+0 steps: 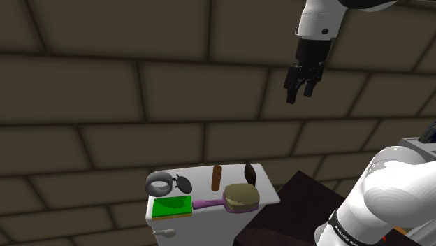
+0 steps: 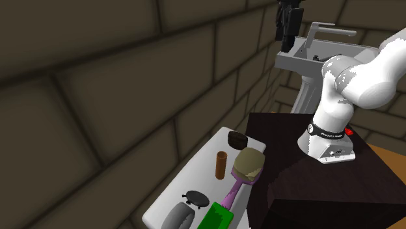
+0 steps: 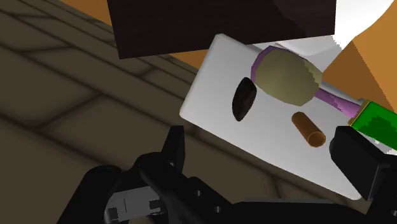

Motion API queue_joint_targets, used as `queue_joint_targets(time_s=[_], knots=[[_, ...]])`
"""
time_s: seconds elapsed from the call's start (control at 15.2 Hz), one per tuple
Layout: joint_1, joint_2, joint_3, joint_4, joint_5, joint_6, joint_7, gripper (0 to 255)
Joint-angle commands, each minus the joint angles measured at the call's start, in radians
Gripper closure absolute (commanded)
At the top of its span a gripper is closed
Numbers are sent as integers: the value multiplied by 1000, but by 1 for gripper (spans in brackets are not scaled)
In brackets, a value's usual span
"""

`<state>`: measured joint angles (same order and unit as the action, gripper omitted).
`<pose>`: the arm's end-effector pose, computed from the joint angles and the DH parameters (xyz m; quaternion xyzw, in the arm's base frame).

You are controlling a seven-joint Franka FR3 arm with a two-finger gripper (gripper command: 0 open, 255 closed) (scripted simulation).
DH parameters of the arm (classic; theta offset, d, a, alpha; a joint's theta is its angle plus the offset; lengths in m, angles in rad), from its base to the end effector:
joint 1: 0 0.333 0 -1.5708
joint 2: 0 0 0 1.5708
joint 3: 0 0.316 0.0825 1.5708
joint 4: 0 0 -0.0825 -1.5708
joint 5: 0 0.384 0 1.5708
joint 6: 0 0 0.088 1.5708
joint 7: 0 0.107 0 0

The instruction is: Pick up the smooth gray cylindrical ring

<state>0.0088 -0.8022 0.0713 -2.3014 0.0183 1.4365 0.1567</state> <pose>0.2873 0.0331 0.6086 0.9982 -0.0490 -0.0300 0.0198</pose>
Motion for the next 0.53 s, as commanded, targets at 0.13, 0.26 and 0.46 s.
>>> queue_joint_targets(time_s=[0.13, 0.26, 0.46], knots=[[14, 58, 9, -4, 3, 57, -21, 0], [28, 118, 18, -2, 5, 112, -42, 0], [48, 213, 34, 9, 7, 189, -72, 0]])
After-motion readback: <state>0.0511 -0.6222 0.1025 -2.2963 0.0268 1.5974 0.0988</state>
